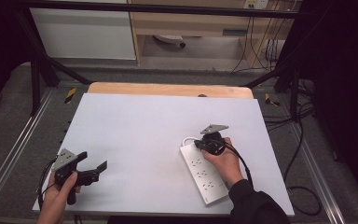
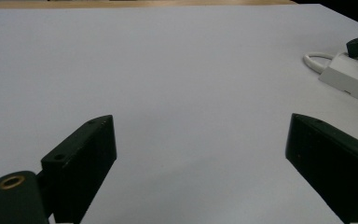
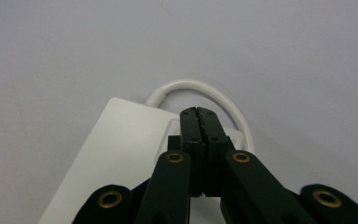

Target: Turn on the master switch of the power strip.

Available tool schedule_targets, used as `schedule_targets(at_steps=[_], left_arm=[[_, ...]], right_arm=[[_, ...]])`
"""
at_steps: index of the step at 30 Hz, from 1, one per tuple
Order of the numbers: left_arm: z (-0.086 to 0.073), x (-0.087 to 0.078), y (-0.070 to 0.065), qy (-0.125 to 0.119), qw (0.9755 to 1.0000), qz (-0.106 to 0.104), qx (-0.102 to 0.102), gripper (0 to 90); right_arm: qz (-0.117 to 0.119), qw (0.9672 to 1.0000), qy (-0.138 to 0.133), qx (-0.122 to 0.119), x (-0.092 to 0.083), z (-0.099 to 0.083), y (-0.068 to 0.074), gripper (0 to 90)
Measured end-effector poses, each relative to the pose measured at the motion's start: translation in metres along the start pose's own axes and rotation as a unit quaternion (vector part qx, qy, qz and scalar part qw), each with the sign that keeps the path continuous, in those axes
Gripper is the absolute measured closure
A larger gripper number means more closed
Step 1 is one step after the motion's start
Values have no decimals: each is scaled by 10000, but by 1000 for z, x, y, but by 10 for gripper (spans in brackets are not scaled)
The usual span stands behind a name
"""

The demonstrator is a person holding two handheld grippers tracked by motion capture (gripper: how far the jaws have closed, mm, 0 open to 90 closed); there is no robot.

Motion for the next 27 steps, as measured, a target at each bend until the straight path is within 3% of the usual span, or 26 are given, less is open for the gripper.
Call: schedule_targets(at_steps=[27], left_arm=[[0,0,0,6,10000,-6,12,87]], right_arm=[[-59,10000,13,-43,1,-1,1,900]])
Point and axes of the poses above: each handheld gripper's, and its own axes: x roughly forward along the jaws, z roughly out of its top, y roughly to its left, the point moved 4 cm from there along x, roughly forward along the jaws, and after that the axes turned 5 degrees about x, right-handed, at the moved point
